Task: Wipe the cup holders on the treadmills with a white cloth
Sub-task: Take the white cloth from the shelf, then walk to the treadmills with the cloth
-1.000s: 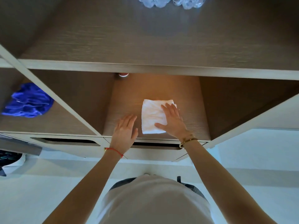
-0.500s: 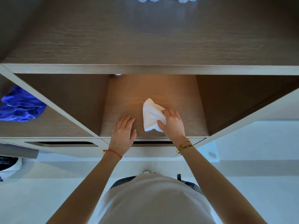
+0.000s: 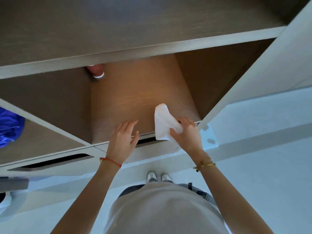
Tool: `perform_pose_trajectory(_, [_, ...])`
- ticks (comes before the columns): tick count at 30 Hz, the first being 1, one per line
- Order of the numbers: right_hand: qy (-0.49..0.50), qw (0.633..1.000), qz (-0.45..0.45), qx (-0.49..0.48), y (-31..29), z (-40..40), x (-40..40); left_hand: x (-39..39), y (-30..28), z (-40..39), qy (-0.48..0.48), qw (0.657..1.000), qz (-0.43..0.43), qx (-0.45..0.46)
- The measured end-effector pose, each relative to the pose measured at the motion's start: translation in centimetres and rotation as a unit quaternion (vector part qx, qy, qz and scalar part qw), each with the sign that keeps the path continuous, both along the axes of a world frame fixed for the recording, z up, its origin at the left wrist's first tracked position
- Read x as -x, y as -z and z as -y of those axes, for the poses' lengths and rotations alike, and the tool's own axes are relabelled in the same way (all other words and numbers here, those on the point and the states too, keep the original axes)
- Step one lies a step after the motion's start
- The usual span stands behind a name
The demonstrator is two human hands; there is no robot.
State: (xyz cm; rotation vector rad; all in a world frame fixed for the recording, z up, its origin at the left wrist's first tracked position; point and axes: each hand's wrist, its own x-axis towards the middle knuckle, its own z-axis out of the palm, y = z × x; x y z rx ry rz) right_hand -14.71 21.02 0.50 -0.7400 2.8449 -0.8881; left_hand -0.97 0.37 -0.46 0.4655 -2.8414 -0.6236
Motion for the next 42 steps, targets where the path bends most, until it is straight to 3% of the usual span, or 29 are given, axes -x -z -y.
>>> perform_pose_trajectory(11, [0.208,0.977,0.002,0.036,-2.6,-12.6,-7.4,1.6,-2.8,-7.2,0.190,0.981,-0.006,-0.042])
perform_pose_trajectory(20, [0.367,0.928,-0.007,0.056,-3.1,-26.1,-15.3,3.2,-4.5,-20.2,0.357,0.934,-0.015,-0.032])
perform_pose_trajectory(32, [0.569,0.822,-0.015,0.035,-3.5,-49.6,-30.7,0.4,-4.3,-49.5,0.549,0.833,-0.023,-0.066])
perform_pose_trajectory(42, [0.722,0.688,-0.011,0.071,-2.7,-61.8,-38.7,-0.6,-4.2,-68.8,0.694,0.719,-0.002,-0.041])
